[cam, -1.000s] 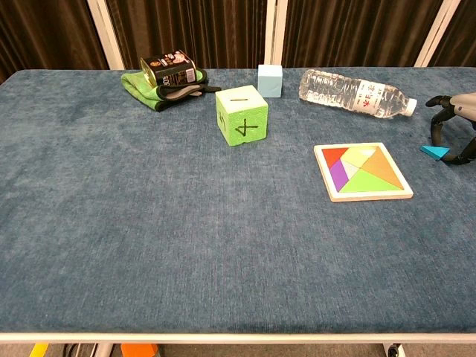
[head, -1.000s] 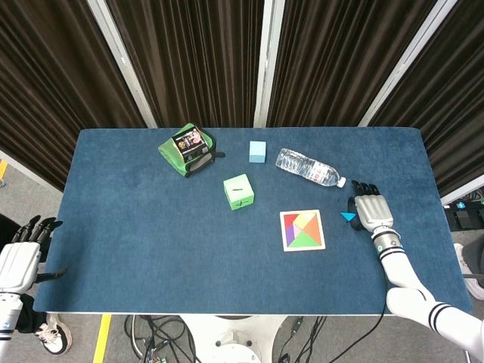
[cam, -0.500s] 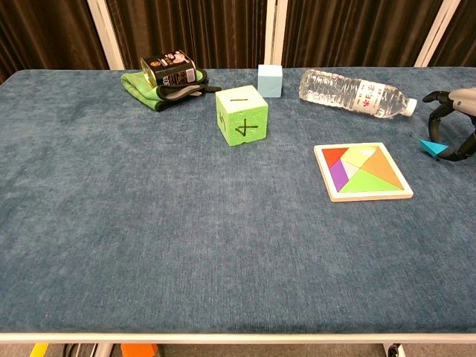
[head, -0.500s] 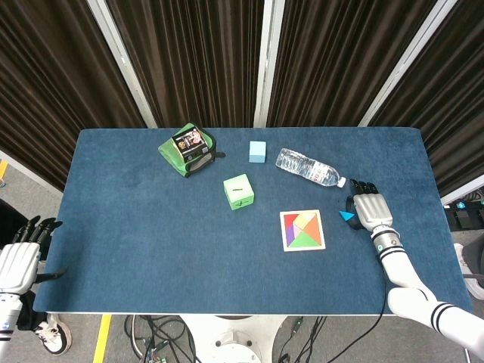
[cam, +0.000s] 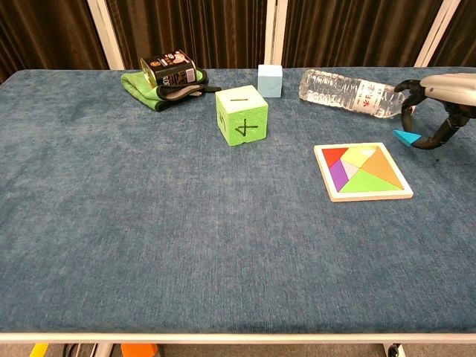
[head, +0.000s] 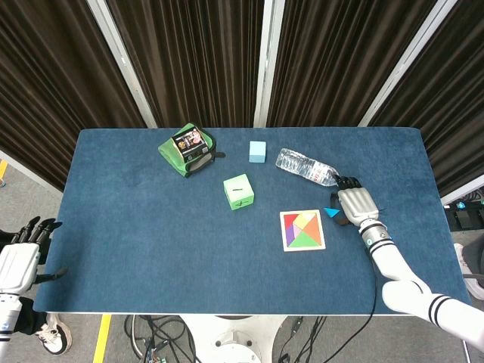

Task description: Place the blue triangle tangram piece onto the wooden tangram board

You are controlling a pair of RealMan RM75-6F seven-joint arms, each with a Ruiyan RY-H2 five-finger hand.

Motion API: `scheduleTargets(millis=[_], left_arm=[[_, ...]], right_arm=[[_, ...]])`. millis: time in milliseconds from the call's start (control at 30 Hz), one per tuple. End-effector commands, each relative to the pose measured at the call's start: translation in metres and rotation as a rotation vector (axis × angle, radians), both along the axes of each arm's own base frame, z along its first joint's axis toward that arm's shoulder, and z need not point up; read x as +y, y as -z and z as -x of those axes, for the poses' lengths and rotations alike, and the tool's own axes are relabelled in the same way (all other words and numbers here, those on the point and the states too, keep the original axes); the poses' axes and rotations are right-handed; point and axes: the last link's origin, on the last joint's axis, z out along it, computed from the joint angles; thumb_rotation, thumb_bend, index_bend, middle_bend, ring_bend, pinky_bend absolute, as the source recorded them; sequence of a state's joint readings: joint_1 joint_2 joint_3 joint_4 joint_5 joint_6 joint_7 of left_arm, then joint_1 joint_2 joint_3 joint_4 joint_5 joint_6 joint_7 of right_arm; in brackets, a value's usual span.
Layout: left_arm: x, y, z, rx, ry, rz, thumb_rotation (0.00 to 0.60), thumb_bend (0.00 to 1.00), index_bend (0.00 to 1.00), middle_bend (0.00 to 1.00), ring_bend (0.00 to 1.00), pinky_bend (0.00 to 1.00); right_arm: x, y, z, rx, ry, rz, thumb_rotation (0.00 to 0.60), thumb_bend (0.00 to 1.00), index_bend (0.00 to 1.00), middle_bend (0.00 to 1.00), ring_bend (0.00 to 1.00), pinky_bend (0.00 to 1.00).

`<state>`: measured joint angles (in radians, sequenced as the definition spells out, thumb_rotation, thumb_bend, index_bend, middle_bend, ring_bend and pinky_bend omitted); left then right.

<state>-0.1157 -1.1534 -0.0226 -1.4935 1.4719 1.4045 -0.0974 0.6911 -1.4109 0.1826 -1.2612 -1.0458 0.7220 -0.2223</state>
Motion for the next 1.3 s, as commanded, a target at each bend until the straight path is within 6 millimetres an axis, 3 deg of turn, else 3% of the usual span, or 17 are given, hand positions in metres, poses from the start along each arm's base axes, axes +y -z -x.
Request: scheduleTargets(millis=[33,467,1300], left_arm=[[0.000,-0.001,0.000,-0.001,0.000,0.000,0.600,0.07,0.16,0.11,0.00,0.14],[0.000,-0.002,0.003,-0.024,-0.003,0.000,0.600,0.07,0.16,0.11,0.00,0.14],[0.000,-0.001,0.005,-0.024,-0.005,0.002,0.600,0.07,0.16,0.11,0.00,0.14]], right_arm=[[-0.009,0.003,-0.015,0.005,-0.017,-0.042,0.600,0.23,0.61,0.03,0.00,0.00],[-0.014,0.013,-0.041,0.062,-0.102,-0.130,0.600,0.25,0.61,0.03,0.00,0.00],[-0.013,0.023,-0.042,0.100,-0.156,-0.146,0.600,0.25,0.61,0.03,0.00,0.00]])
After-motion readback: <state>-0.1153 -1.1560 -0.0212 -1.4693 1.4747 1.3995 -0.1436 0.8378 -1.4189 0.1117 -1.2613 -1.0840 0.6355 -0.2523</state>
